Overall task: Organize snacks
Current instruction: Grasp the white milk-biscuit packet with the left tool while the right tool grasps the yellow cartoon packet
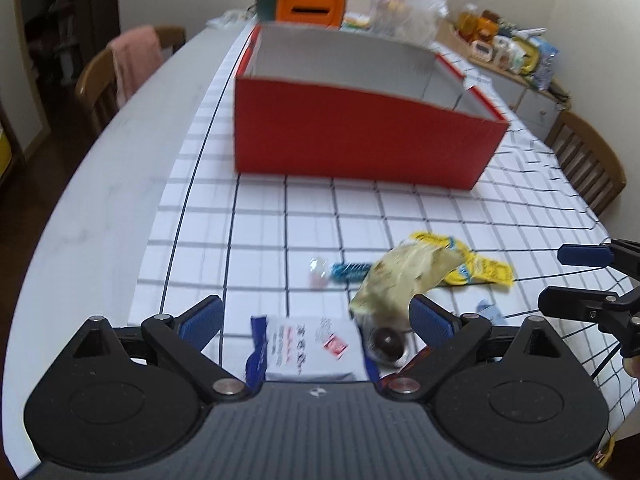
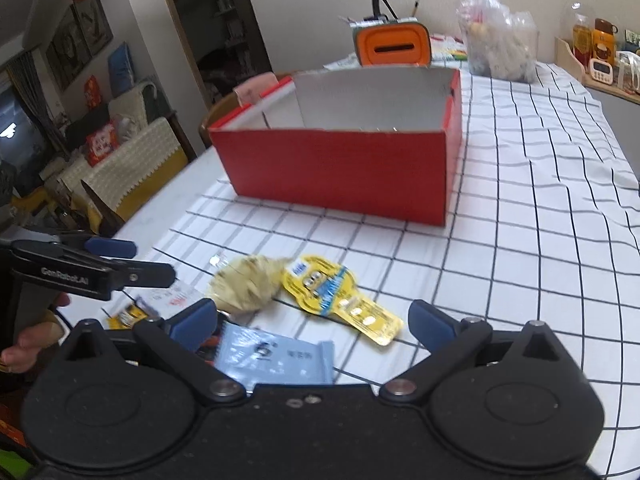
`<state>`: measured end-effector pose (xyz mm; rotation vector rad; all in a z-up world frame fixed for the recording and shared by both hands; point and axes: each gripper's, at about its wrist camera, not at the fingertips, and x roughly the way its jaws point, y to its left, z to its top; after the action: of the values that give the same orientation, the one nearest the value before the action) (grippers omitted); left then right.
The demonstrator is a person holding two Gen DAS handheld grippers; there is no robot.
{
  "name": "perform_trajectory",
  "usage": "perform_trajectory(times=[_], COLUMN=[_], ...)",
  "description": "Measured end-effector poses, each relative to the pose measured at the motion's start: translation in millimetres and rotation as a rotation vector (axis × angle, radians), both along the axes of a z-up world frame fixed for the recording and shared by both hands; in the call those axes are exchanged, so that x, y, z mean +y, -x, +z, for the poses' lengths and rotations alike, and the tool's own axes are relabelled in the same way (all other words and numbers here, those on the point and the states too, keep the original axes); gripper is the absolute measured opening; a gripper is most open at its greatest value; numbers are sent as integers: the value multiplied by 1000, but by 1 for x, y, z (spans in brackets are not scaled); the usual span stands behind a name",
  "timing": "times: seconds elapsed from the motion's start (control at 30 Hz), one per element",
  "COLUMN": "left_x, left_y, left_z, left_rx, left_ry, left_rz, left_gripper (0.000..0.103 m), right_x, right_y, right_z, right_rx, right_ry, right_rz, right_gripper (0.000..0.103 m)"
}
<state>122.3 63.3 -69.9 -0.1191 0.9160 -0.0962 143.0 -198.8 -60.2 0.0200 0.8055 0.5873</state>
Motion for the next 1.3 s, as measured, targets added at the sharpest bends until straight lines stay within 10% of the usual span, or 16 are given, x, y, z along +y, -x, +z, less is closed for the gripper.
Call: perform_trajectory(times=[0.97, 1.3], left_x=[-7, -1], left_y=[-9, -7], left_z=[-33, -28], left_rx=[177, 151], left_ry=[-37, -27], left_rz=[-6, -14], left_gripper=[98, 71], right_x=[52, 61], right_y=[-53, -43], right_z=[-50, -49], right_rx=[4, -60], right_ry=[234, 269], right_rz=[134, 147], right_gripper=[76, 53])
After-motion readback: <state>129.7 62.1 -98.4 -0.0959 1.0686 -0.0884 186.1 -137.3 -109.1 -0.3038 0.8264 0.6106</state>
